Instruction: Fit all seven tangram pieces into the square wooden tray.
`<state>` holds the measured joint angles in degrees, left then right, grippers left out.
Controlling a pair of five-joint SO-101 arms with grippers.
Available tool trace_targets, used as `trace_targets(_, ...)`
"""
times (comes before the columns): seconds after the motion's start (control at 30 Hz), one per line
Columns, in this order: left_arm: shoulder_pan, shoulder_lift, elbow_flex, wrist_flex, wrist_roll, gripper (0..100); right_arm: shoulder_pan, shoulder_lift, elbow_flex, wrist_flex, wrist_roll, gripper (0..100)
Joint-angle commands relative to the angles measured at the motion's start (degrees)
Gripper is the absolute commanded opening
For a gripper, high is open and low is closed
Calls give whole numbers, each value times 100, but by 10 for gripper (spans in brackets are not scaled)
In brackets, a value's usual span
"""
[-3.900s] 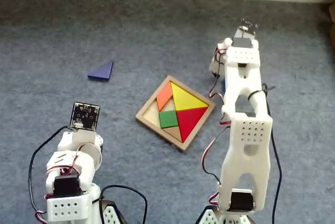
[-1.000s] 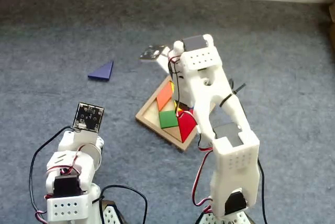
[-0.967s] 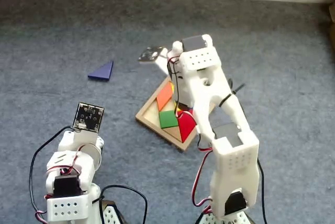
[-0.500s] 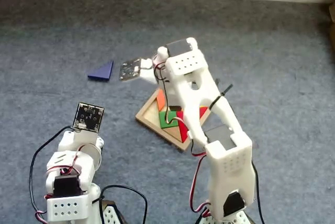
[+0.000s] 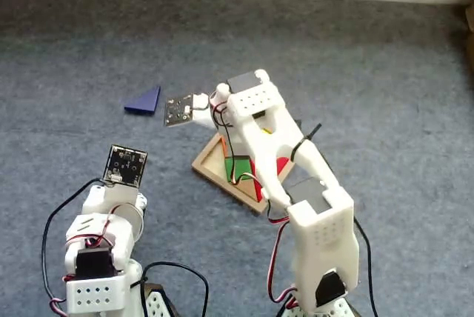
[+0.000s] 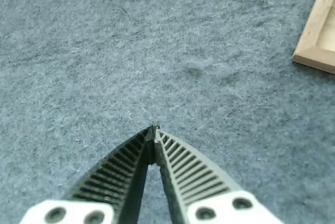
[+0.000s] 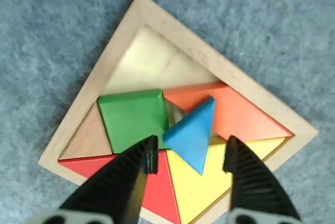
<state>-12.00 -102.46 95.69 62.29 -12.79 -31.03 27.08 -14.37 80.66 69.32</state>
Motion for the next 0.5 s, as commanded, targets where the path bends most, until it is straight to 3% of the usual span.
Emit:
trace_targets(0.0,-84,-171,31,-97,-62,8,-31,-127,-31,-84,44,293)
trace_targets(0.27,-84,-171,31,-97,-62,8,40,-259,-198,927,9,283)
trace_targets(0.37,-84,-171,31,-97,-62,8,145,-532,-268,989,-26,180)
trace_targets(0.47,-84,-171,31,-97,-62,8,189,-778,-312,901,-853,26)
